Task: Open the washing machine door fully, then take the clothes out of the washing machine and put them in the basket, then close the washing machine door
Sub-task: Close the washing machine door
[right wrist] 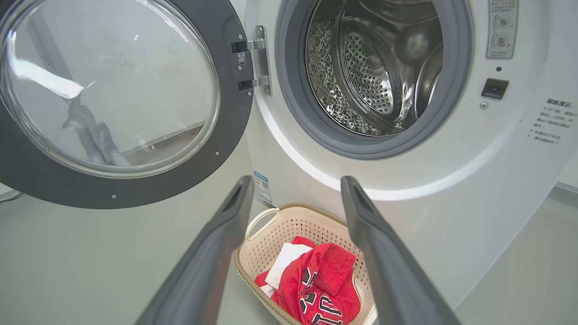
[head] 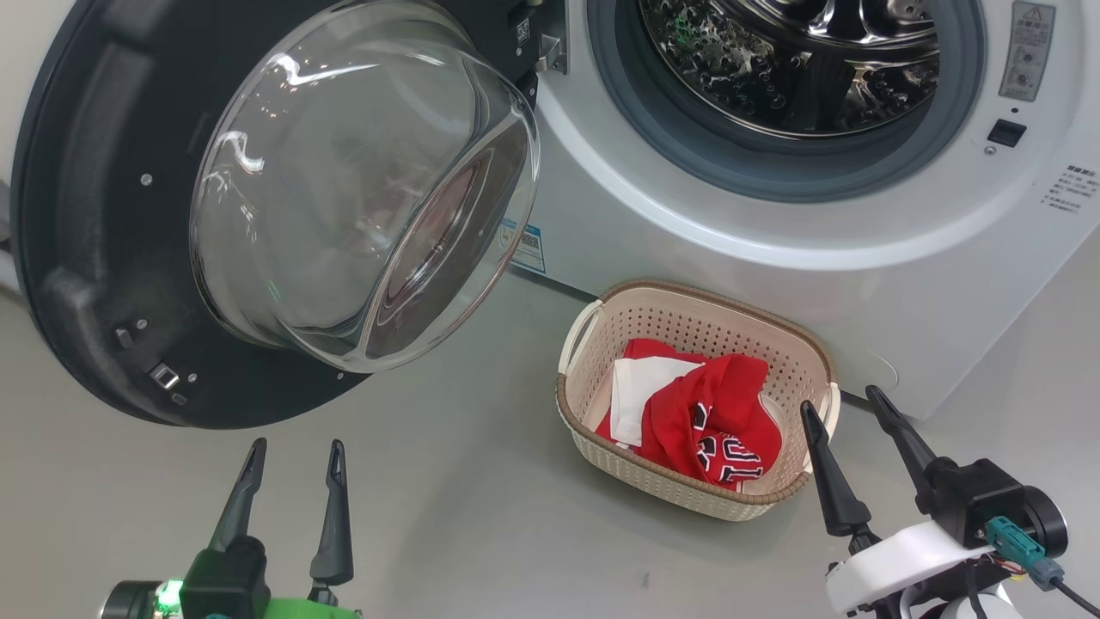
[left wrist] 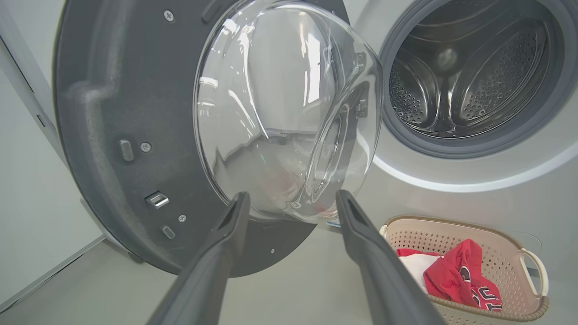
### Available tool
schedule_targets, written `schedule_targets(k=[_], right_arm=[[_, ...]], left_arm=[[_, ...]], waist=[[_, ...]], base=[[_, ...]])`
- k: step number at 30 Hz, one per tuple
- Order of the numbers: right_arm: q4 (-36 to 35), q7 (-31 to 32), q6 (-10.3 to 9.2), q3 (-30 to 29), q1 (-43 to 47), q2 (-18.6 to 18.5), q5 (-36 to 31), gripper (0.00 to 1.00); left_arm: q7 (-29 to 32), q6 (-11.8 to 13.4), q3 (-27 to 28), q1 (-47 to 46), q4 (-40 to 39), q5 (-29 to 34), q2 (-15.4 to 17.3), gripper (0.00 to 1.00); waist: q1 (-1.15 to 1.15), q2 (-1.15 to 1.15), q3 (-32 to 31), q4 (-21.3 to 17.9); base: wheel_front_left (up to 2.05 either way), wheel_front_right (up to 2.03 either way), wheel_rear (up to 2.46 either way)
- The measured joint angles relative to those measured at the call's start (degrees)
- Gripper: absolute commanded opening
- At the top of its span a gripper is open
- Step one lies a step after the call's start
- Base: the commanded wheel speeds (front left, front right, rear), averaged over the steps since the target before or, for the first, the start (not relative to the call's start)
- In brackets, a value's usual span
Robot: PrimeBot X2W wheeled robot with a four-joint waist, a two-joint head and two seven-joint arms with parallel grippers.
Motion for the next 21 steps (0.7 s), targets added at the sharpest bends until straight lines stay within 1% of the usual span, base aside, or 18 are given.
schedule_targets(k=[8, 9, 10, 11, 12, 19, 21], right_arm=[[0.02, 0.41, 0.02, 0.05, -0.06, -0.04, 0.00, 1.00], [0.03, 0.41, 0.02, 0.05, -0.07, -0.04, 0.00, 1.00], [0.03, 0.41, 0.02, 0.05, -0.08, -0.04, 0.00, 1.00], [0.04, 0.41, 0.02, 0.05, -0.08, -0.03, 0.00, 1.00], [0.04, 0.41, 0.02, 0.04, -0.08, -0.03, 0.00, 1.00], [0.10, 0.41, 0.02, 0.04, -0.08, 0.01, 0.00, 1.00], [0.10, 0.41, 0.01, 0.05, -0.09, 0.01, 0.00, 1.00]], left_arm=[[-0.13, 0.00, 0.21, 0.31, -0.20, 0.00, -0.05, 1.00], [-0.13, 0.00, 0.20, 0.43, -0.21, 0.00, -0.05, 0.77], [-0.13, 0.00, 0.16, 0.51, -0.21, 0.00, -0.07, 0.32], [-0.13, 0.00, 0.14, 0.55, -0.21, 0.00, -0.08, 0.32], [-0.13, 0.00, 0.12, 0.55, -0.21, -0.01, -0.08, 0.00], [-0.79, 0.00, -0.57, 0.55, -1.36, -1.23, -0.13, 0.00], [-0.82, -0.40, -0.98, 0.53, -2.41, -3.47, -0.19, 0.00]], waist=[[0.00, 0.00, 0.27, 0.06], [0.00, 0.00, 0.25, 0.05], [0.00, 0.00, 0.22, 0.04], [0.00, 0.00, 0.18, 0.03], [0.00, 0.00, 0.13, 0.02], [0.00, 0.00, -0.15, -0.07], [0.00, 0.00, -0.21, -0.10]], base=[[0.00, 0.00, 0.00], [0.00, 0.00, 0.00], [0.00, 0.00, 0.00], [0.00, 0.00, 0.00], [0.00, 0.00, 0.00], [0.00, 0.00, 0.00], [0.00, 0.00, 0.00]])
